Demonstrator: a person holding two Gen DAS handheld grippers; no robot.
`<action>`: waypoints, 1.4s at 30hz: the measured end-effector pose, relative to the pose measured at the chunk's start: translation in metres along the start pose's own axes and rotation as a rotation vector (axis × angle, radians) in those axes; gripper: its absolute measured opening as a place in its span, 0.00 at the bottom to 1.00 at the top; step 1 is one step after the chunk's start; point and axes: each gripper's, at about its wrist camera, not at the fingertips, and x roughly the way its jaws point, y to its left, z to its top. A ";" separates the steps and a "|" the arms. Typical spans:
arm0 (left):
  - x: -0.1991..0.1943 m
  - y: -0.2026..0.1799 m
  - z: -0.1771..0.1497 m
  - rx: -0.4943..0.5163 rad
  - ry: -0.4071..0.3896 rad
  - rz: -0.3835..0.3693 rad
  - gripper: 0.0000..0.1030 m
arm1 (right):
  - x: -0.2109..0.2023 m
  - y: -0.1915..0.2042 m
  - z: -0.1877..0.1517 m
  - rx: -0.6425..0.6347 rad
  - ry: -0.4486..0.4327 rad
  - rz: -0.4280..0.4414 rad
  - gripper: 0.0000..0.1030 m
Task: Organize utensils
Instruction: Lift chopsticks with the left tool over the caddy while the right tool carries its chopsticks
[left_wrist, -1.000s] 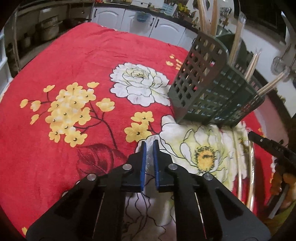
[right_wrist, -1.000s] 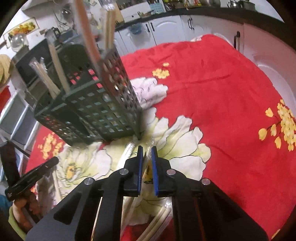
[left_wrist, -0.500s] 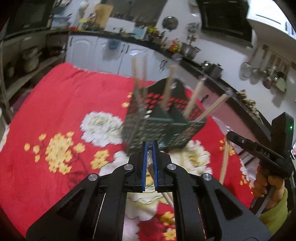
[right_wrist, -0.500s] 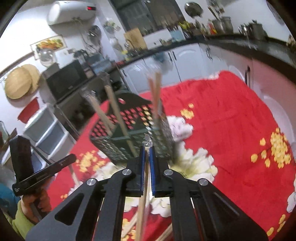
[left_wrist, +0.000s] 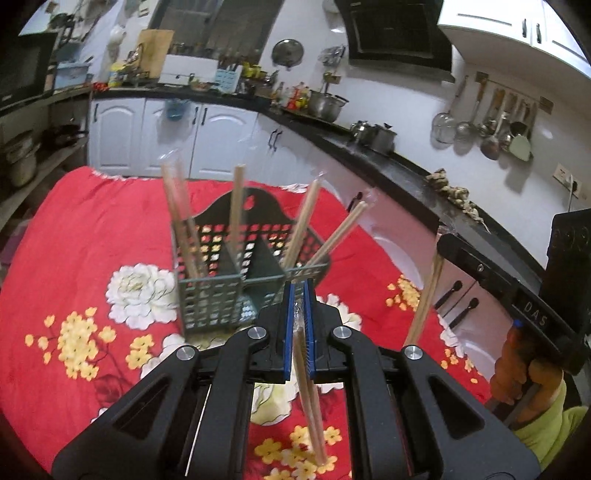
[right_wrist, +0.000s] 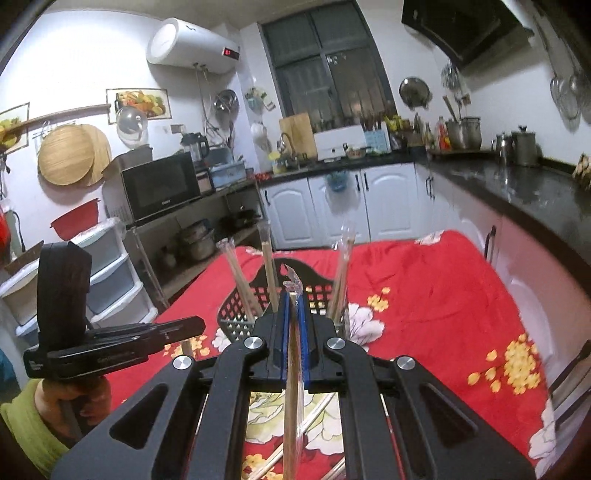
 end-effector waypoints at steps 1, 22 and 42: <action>0.000 -0.004 0.002 0.008 -0.003 -0.007 0.03 | -0.003 0.000 0.001 -0.002 -0.013 -0.004 0.05; -0.015 -0.044 0.041 0.116 -0.085 -0.062 0.02 | -0.031 0.003 0.033 -0.043 -0.139 -0.025 0.05; -0.042 -0.050 0.082 0.126 -0.214 -0.054 0.02 | -0.027 0.017 0.068 -0.090 -0.189 -0.003 0.05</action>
